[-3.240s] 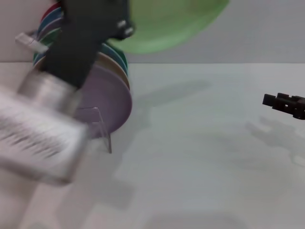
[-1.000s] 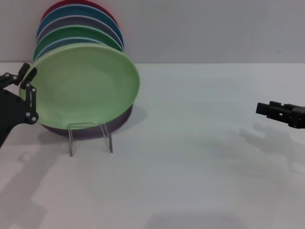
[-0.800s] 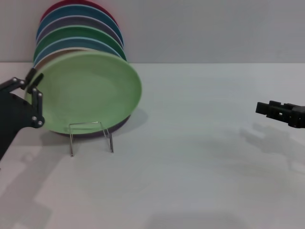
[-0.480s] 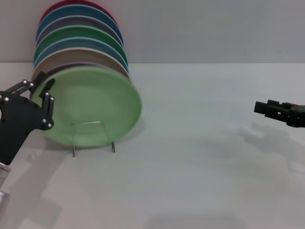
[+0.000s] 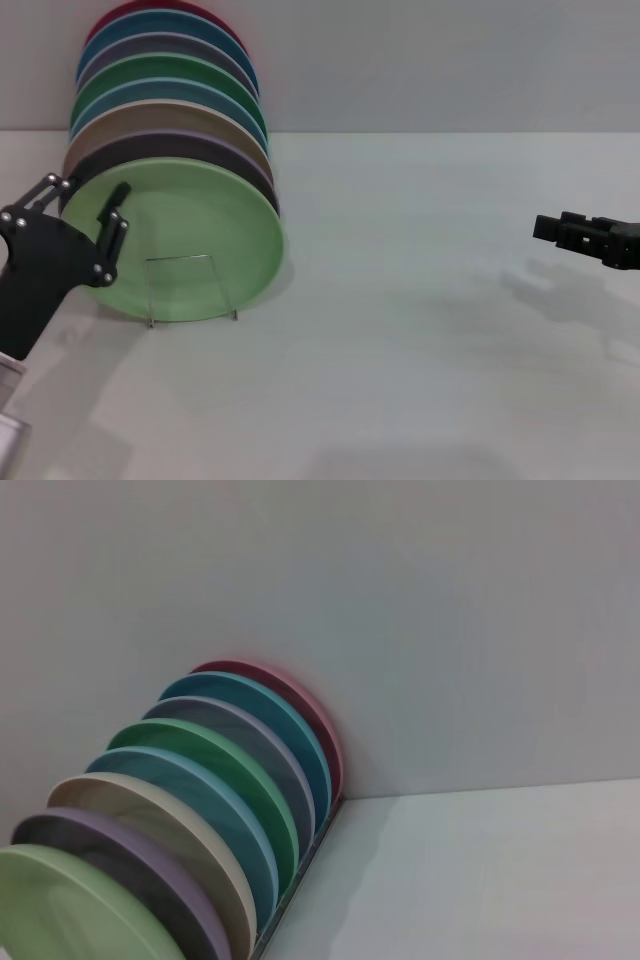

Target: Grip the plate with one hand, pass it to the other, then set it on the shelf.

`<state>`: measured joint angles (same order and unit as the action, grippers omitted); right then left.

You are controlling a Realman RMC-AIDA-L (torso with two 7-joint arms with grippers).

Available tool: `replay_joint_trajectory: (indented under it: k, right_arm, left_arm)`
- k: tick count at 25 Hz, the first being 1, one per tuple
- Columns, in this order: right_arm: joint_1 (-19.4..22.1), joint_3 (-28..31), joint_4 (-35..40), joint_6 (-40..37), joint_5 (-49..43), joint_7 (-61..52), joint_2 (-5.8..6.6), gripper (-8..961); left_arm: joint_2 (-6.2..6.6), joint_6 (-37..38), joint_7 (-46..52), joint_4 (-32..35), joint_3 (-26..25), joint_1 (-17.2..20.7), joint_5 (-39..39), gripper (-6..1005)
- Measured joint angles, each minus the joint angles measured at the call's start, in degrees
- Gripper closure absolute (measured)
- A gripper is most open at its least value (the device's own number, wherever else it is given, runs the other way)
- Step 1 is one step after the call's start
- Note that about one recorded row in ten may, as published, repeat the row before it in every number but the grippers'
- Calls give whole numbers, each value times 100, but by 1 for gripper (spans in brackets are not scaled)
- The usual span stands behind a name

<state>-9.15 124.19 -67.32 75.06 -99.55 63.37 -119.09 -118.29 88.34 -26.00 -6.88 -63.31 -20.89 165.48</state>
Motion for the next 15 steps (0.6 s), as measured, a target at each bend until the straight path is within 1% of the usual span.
replay_joint_trajectory:
  k: [5,8,10,12,15]
  right_arm:
    - [-4,0,0,0,0,0,0,396]
    - [-2,0,0,0,0,0,0,396]
    - [15,0,-1,-4,-1,23,0,396]
    - [42,18,4,-26,-2,149,-8,396]
    - [74,58,166,-76,141,608,-26,395]
  left_arm:
    - [-13,-14,-101,-5,156,56,3,675]
    - [-26,106,-158,-161,146,265,-2,636]
    - [-26,175,-149,-384,56,479,-24,417]
    - [-27,202,-93,-611,-185,680,-33,345]
    - [-43,204,175,-688,-686,821,-68,236]
